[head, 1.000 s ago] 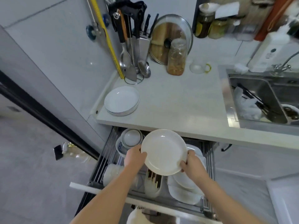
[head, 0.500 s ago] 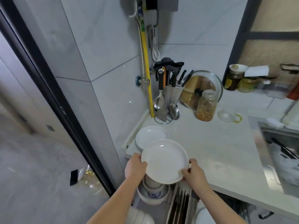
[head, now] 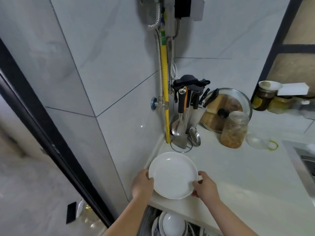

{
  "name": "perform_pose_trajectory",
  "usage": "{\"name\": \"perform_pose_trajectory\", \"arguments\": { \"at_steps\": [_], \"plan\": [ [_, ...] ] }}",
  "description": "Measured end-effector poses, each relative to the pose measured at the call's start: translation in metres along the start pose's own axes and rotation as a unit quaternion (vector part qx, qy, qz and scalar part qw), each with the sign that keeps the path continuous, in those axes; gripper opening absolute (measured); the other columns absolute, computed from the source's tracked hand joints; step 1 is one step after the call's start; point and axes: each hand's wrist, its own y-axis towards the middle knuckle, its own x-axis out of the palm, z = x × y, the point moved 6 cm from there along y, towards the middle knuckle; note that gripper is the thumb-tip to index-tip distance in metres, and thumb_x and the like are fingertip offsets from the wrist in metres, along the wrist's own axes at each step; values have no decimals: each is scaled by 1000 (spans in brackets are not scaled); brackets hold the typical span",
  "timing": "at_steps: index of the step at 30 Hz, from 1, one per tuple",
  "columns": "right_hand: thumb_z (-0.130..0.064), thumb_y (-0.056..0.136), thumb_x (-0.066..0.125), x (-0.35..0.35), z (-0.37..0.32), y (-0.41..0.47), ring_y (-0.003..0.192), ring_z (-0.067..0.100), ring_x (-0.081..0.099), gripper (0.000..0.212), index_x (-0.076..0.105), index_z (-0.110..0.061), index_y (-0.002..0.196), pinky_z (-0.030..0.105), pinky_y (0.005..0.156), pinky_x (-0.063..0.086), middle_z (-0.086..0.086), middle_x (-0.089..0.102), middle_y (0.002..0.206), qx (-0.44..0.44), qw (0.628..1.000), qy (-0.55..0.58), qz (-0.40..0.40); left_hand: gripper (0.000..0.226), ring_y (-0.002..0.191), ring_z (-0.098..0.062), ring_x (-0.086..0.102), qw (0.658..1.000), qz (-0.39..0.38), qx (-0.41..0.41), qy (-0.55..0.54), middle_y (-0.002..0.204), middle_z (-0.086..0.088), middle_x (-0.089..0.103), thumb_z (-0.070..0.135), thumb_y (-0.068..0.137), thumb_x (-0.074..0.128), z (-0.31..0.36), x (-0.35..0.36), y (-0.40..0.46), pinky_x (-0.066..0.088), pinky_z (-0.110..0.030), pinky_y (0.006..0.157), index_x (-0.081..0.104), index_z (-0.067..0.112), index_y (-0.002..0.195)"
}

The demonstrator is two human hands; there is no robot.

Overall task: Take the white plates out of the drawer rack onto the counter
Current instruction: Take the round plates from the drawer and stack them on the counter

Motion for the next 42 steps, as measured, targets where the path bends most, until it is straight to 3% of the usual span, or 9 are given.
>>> {"name": "perform_pose_trajectory", "arguments": {
  "at_steps": [5, 8, 13, 17, 25, 29, 33, 36, 42],
  "plan": [
    [-5, 84, 53, 11, 6, 31, 46, 7, 62, 38, 54, -13, 122, 22, 51, 48, 1, 64, 60, 9, 999, -38, 1, 17, 75, -18, 61, 997, 6, 14, 70, 87, 2, 65, 14, 83, 49, -3, 14, 31, 47, -29, 62, 60, 20, 94],
    [-6, 85, 52, 16, 12, 42, 47, 5, 62, 38, 55, -14, 122, 17, 47, 42, 2, 65, 67, 17, 999, -47, 0, 17, 76, -23, 64, 996, 1, 12, 83, 88, -3, 65, 10, 83, 47, -6, 22, 37, 53, -34, 68, 61, 14, 92],
    [-6, 83, 54, 25, 21, 50, 67, 25, 68, 36, 59, -14, 117, 26, 57, 48, 15, 71, 82, 29, 998, -61, 3, 25, 82, -30, 68, 997, -2, 12, 78, 95, -11, 68, 6, 83, 44, -12, 32, 46, 57, -42, 77, 65, 7, 97],
    [-8, 83, 54, 28, 24, 55, 80, 31, 68, 33, 60, -11, 114, 39, 77, 56, 18, 69, 86, 31, 997, -74, 5, 25, 87, -33, 67, 995, -1, 14, 97, 99, -15, 67, 7, 85, 45, -13, 36, 51, 56, -43, 79, 64, 3, 100],
    [-25, 89, 54, 30, 25, 53, 104, 29, 61, 43, 45, -14, 130, 37, 84, 51, 15, 65, 110, 37, 988, -150, -29, 25, 101, -29, 61, 991, 8, 15, 134, 111, -7, 64, 22, 94, 45, -12, 38, 48, 51, -37, 84, 57, 15, 116],
    [-29, 89, 55, 22, 29, 42, 102, 28, 61, 42, 48, -11, 127, 35, 80, 48, 11, 64, 109, 37, 985, -165, -34, 28, 100, -27, 61, 991, -12, 4, 136, 113, -6, 65, 27, 95, 44, -16, 40, 36, 51, -35, 81, 54, 15, 118],
    [-22, 89, 54, 5, 36, 23, 111, 29, 59, 42, 48, -11, 128, 38, 91, 49, 10, 64, 116, 8, 976, -216, -15, 30, 85, -23, 60, 993, -13, -32, 117, 108, -2, 64, 32, 95, 46, -24, 42, 5, 44, -30, 65, 48, 20, 122],
    [-22, 89, 51, -6, 50, 2, 112, 27, 59, 41, 48, -15, 130, 36, 93, 45, 7, 63, 119, -31, 961, -276, 1, 24, 77, -19, 58, 992, 9, -27, 124, 101, 5, 65, 34, 93, 47, -31, 47, -29, 42, -29, 64, 47, 26, 115],
    [-23, 90, 48, -24, 99, -49, 107, 26, 60, 38, 47, -18, 128, 35, 87, 44, 5, 64, 113, -63, 935, -348, -1, 23, 81, -17, 62, 973, -58, 77, 212, 92, 9, 66, 43, 89, 43, -29, 94, -98, 41, -27, 66, 57, 28, 99]
  ]
}}
